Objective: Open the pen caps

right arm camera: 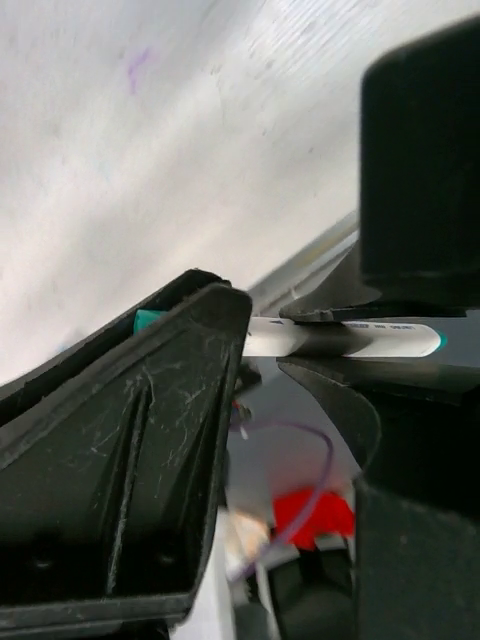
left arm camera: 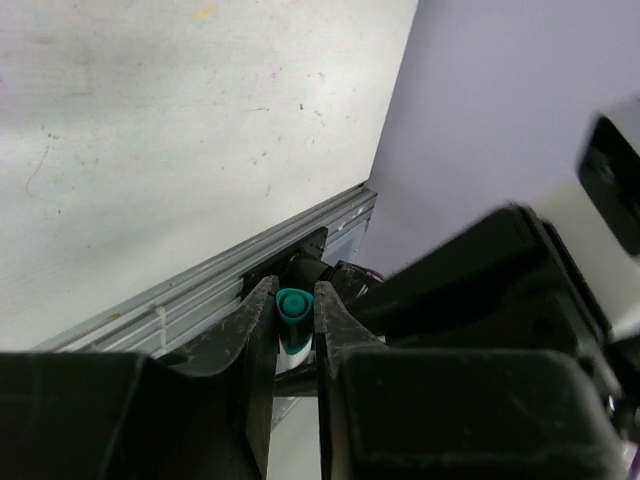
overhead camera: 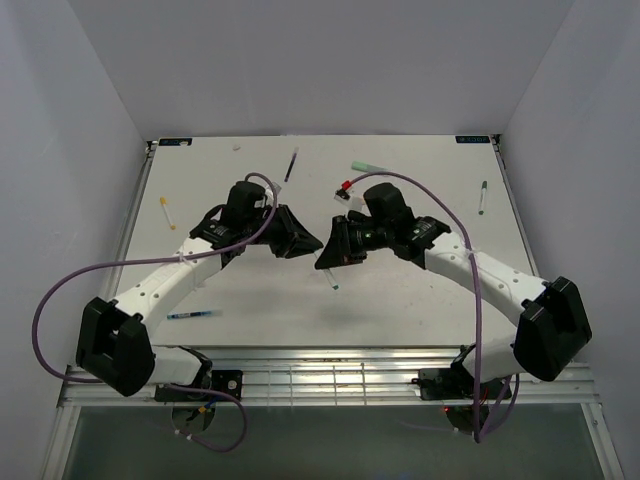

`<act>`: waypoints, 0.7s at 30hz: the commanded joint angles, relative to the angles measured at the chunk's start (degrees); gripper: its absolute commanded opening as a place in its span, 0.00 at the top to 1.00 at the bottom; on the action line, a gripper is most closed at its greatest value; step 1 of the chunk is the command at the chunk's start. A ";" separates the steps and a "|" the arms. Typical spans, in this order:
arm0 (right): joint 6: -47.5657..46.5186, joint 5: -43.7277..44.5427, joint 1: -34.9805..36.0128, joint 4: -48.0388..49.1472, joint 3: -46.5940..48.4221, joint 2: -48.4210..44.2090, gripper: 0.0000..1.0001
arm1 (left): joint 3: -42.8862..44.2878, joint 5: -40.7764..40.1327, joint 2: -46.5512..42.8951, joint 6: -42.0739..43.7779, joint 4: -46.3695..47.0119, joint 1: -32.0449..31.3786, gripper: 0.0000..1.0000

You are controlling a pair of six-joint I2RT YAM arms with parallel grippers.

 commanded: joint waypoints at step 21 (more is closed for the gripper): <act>12.09 -16.78 4.66 19.55 -12.79 -8.94 0.92 | 1.66 -8.54 -4.46 3.19 -1.13 1.73 1.00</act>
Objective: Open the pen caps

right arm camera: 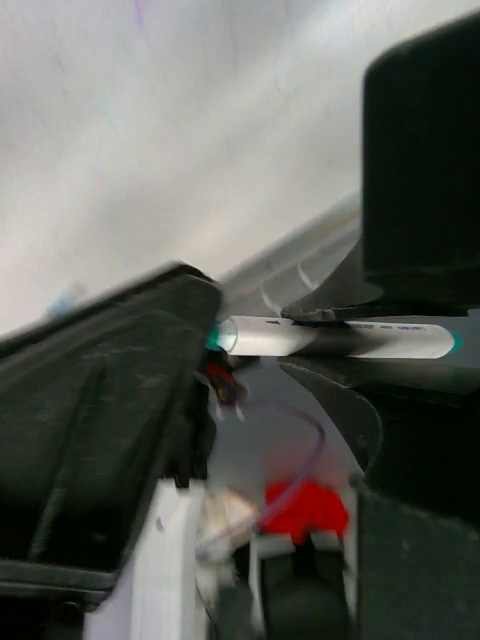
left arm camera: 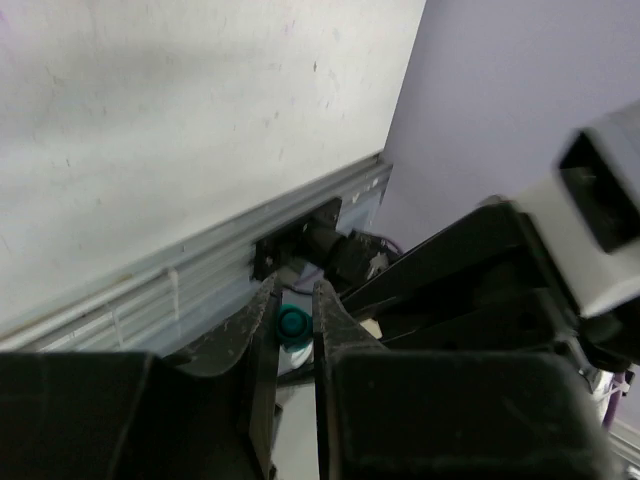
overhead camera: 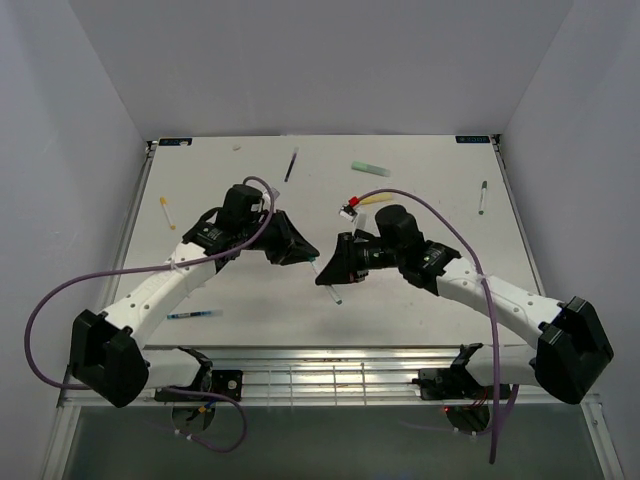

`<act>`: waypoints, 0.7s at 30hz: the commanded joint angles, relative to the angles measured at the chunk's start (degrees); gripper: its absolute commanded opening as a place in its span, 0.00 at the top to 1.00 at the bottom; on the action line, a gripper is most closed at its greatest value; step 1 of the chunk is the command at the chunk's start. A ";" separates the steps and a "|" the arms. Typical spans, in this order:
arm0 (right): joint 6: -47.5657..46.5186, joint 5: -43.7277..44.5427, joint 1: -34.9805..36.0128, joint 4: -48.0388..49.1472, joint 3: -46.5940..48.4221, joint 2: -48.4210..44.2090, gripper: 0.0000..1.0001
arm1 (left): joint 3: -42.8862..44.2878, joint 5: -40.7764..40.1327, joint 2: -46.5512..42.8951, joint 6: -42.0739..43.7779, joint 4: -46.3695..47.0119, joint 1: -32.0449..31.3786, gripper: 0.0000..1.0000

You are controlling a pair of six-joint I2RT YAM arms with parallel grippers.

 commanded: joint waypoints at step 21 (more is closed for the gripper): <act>-16.35 13.11 -3.77 -25.39 14.21 22.42 0.92 | 5.02 -1.20 22.96 16.02 3.91 9.20 1.00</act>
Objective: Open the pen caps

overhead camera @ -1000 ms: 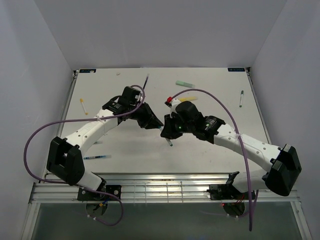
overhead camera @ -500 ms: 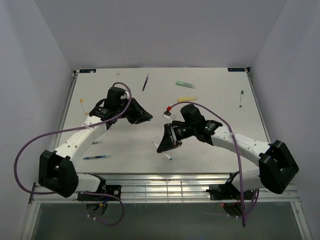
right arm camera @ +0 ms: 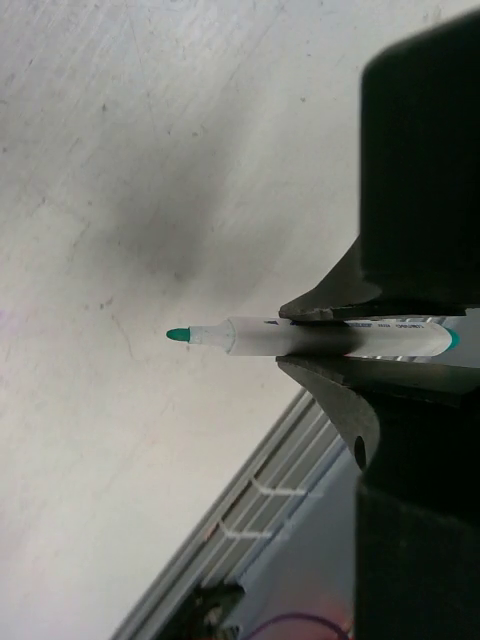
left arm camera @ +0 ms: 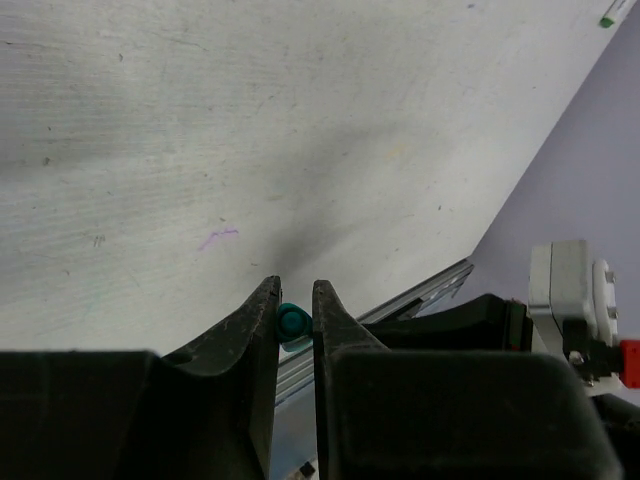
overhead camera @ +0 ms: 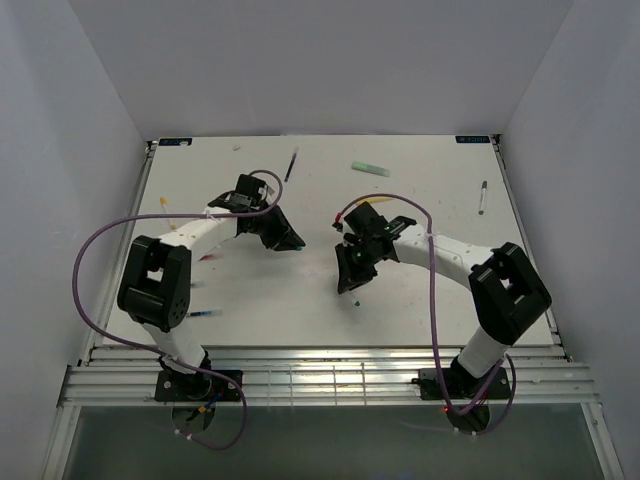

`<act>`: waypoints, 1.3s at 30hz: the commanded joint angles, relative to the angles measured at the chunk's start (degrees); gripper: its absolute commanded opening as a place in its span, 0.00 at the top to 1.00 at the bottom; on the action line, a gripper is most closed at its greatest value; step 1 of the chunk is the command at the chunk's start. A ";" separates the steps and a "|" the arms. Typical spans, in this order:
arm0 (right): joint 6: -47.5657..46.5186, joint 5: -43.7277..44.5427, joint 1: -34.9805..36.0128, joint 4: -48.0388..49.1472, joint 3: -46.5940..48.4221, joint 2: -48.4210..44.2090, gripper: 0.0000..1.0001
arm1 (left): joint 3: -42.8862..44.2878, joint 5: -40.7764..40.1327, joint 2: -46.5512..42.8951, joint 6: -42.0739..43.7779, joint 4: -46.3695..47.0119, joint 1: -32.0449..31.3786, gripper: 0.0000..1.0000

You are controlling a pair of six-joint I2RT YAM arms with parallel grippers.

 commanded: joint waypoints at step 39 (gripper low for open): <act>-2.11 5.50 -7.33 9.34 -8.19 2.23 0.92 | 13.56 4.56 21.11 6.71 3.14 -8.13 0.95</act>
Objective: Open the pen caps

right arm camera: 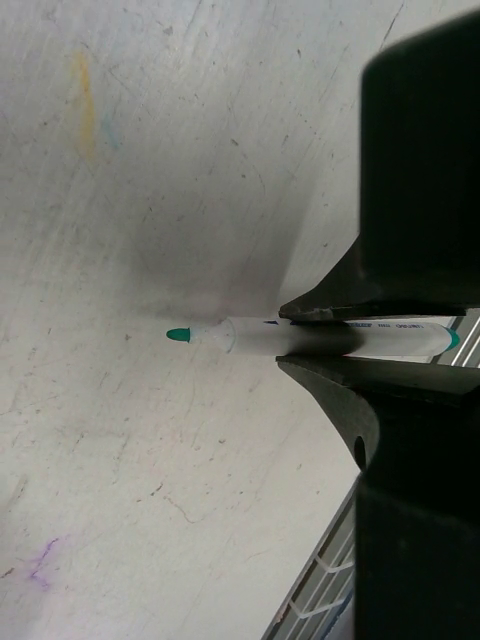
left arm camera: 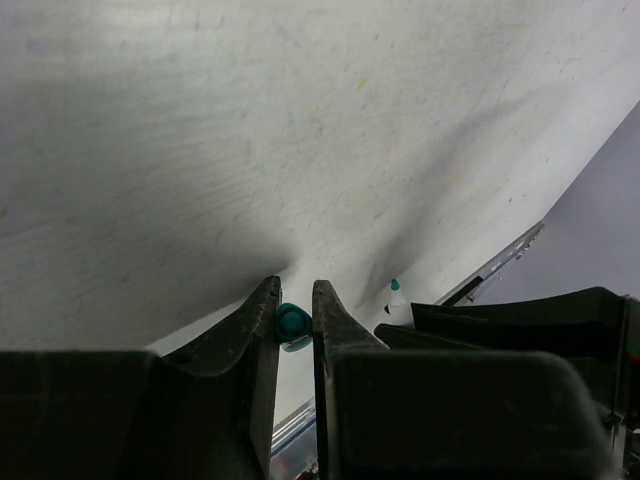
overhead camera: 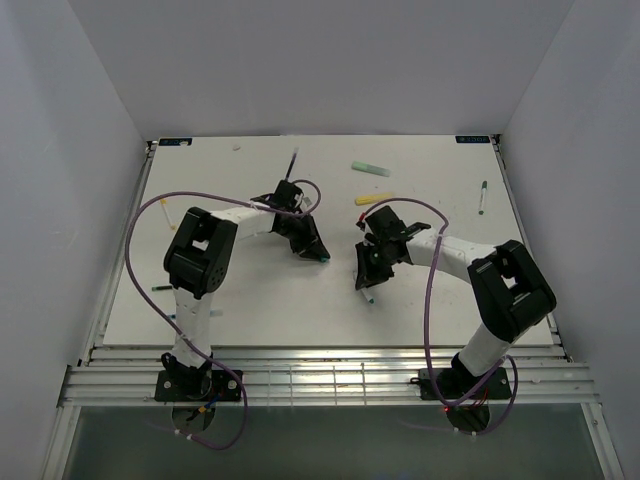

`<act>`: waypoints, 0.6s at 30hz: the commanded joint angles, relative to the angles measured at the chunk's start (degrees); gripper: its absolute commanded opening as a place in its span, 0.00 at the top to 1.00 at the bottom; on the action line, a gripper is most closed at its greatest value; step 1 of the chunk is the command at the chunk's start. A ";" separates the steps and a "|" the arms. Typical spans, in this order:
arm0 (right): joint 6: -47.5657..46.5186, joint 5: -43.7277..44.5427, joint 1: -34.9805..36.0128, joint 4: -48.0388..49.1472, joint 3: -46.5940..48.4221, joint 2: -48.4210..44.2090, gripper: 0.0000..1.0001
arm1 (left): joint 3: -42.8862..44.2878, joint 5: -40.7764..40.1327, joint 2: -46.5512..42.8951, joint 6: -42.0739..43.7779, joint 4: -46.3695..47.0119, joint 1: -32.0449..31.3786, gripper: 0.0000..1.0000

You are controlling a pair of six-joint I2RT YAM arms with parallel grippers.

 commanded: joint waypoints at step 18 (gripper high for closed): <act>1.42 4.93 -0.27 5.51 -1.20 2.49 0.92 | 15.02 4.14 10.70 -1.82 -0.30 -5.12 0.75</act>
